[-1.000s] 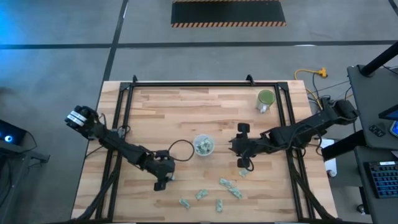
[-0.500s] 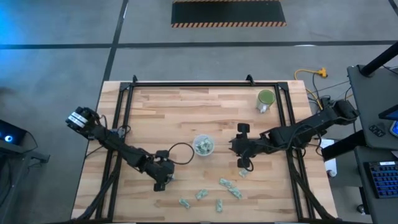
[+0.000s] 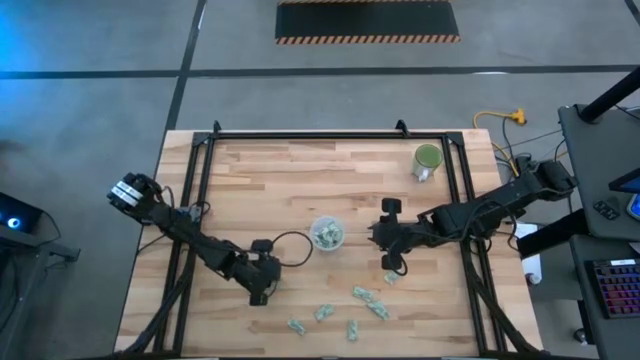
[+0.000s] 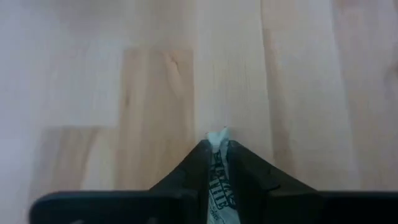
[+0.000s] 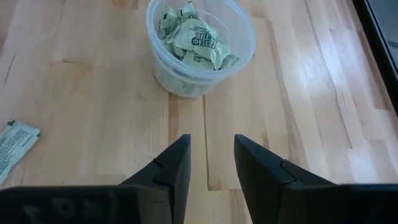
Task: Pick and place Stevia / Truvia into bins
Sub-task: Put the light green stevia packet into the transparent container
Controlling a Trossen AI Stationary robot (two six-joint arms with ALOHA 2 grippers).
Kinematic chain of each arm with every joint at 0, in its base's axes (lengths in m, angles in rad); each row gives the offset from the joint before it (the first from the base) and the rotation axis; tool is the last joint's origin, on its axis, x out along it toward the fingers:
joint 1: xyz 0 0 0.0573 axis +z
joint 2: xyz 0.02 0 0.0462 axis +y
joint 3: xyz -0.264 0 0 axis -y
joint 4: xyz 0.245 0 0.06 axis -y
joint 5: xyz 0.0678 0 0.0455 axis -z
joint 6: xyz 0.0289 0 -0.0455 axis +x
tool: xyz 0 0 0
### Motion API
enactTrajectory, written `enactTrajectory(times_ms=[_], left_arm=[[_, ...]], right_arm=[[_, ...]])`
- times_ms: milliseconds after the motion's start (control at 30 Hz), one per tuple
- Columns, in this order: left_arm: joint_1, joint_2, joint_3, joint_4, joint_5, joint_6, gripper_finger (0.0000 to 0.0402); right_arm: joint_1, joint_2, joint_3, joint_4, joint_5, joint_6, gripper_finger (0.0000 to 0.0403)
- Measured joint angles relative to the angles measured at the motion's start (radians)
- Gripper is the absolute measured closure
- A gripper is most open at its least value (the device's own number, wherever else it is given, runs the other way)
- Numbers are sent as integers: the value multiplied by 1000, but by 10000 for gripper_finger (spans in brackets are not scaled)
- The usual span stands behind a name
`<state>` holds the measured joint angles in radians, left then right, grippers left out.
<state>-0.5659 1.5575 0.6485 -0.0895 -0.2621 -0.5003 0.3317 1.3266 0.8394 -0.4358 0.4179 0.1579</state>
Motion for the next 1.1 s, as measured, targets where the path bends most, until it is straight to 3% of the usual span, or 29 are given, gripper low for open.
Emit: enactTrajectory(times_ms=[133, 433, 767, 933, 1100], left_arm=[[5, 2, 22, -2, -87, 72, 396], [68, -1, 97, 4, -302, 268, 392], [214, -2, 148, 157, -318, 567, 392], [284, -2, 164, 210, -309, 646, 392], [346, -3, 165, 320, -238, 696, 392]], right_arm=[[0, 0, 0, 1, 0, 2, 294], [0, 0, 0, 1, 0, 24, 297], [0, 0, 0, 0, 0, 26, 303], [0, 1, 0, -1, 0, 26, 305], [0, 1, 0, -2, 0, 22, 301]])
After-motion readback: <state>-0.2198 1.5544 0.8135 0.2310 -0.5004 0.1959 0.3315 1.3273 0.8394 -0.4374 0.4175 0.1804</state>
